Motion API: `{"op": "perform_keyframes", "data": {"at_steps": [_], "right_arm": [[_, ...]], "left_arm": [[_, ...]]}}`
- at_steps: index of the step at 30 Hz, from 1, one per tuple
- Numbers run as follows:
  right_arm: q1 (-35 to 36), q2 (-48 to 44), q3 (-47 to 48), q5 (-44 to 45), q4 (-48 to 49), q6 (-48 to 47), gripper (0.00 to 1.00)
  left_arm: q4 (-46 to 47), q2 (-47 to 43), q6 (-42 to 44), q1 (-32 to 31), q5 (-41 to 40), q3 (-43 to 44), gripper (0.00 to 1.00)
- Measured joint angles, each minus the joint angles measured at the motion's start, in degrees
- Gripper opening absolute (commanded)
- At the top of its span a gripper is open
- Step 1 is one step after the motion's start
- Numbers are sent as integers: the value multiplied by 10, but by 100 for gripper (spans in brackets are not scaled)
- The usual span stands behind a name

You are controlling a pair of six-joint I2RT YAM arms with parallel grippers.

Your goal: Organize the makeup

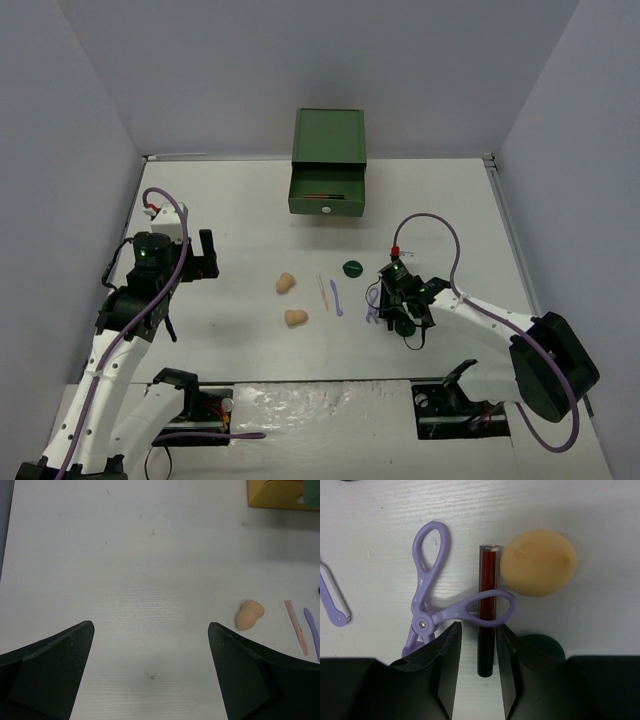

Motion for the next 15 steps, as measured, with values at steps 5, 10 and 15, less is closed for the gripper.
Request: {"op": "perform_keyframes", "data": {"at_steps": [5, 10, 15], "right_arm": [[0, 12, -2, -3, 14, 2, 19], [6, 22, 0, 3, 30, 5, 1], [31, 37, 14, 17, 28, 3, 0]], "left_arm": [[0, 0, 0, 0, 0, 0, 97], [0, 0, 0, 0, 0, 0, 97], [0, -1, 0, 0, 0, 0, 97]]}}
